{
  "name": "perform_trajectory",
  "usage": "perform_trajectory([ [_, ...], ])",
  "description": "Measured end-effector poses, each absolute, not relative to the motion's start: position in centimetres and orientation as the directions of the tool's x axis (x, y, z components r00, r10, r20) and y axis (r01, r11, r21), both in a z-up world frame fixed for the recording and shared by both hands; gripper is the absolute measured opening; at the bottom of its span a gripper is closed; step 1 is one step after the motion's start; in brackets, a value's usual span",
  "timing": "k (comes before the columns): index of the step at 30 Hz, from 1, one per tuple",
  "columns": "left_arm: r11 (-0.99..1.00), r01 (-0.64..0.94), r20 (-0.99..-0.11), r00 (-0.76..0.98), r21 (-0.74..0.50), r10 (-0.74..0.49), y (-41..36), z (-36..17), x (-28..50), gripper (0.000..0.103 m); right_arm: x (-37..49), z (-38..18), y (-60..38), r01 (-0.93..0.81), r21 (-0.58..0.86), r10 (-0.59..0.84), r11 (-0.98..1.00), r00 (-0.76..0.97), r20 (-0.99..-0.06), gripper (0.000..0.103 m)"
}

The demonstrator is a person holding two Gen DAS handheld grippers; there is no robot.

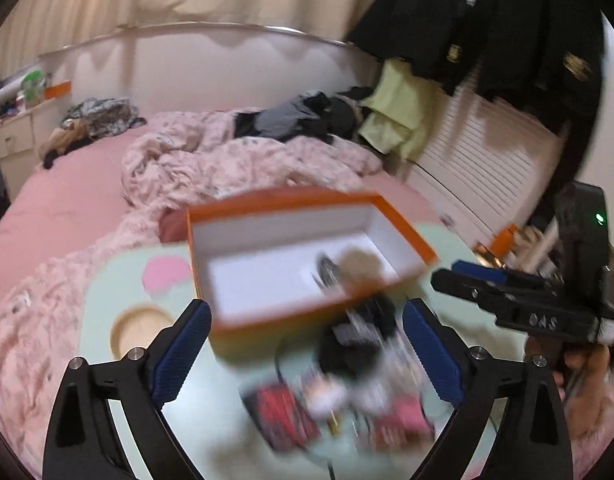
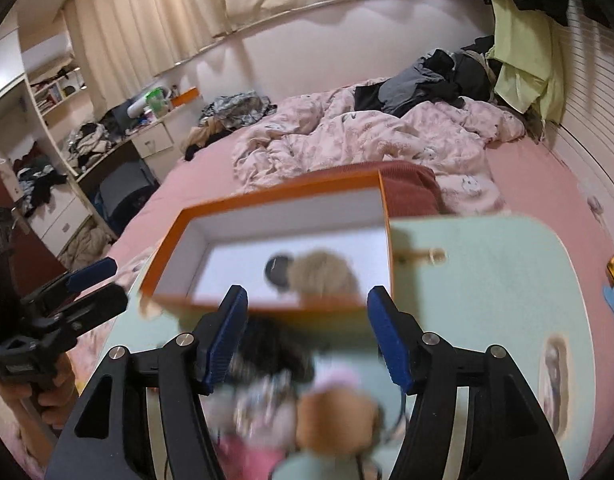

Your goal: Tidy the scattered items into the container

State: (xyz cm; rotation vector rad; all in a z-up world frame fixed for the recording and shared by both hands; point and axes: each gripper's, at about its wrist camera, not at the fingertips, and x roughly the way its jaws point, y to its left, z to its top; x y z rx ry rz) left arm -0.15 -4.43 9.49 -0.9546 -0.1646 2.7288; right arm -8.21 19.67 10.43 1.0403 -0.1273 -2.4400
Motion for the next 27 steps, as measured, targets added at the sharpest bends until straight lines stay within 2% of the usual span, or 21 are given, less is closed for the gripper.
perform_trajectory([
  [3, -0.966, -0.209, -0.638, -0.726, -0.151, 0.256, -3.6, 7.3, 2.9, 0.097, -4.5, 8.8, 20.6, 0.405, 0.231, -0.447, -0.885, -0.595, -0.668, 0.071],
  [8, -0.972, -0.166, -0.663, -0.711, -0.167, 0.235, -3.3, 4.4, 5.4, 0.097, -0.6, 5.6, 21.0, 0.395, 0.129, -0.358, -0.910, -0.588, -0.726, 0.071],
  [14, -0.979, -0.134, -0.674, -0.710, -0.154, 0.203, -2.5, 1.9, 5.8, 0.097, 1.7, 3.9, 20.6, 0.389, 0.058, -0.309, -0.919, -0.620, -0.721, 0.071],
  [19, -0.992, -0.097, -0.666, -0.735, -0.082, 0.127, -1.7, 0.4, 5.9, 0.097, 1.8, 3.1, 19.7, 0.398, 0.013, -0.279, -0.917, -0.619, -0.734, 0.071],
  [21, -0.995, -0.093, -0.655, -0.751, -0.020, 0.084, -0.9, -0.1, 6.1, 0.099, 1.9, 2.9, 19.8, 0.387, -0.002, -0.263, -0.922, -0.628, -0.732, 0.076],
  [22, -0.995, -0.097, -0.650, -0.756, -0.002, 0.075, -0.6, -0.2, 6.2, 0.100, 2.0, 2.7, 19.8, 0.378, -0.016, -0.246, -0.926, -0.634, -0.733, 0.084],
  [23, -0.995, -0.099, -0.647, -0.759, -0.001, 0.076, -0.4, -0.2, 6.2, 0.100, 2.0, 2.5, 19.7, 0.365, -0.039, -0.222, -0.930, -0.644, -0.732, 0.087],
  [27, -0.996, -0.087, -0.640, -0.765, -0.006, 0.071, -0.5, -0.4, 6.4, 0.101, 2.0, 2.5, 19.9, 0.358, -0.036, -0.220, -0.933, -0.646, -0.731, 0.090],
])
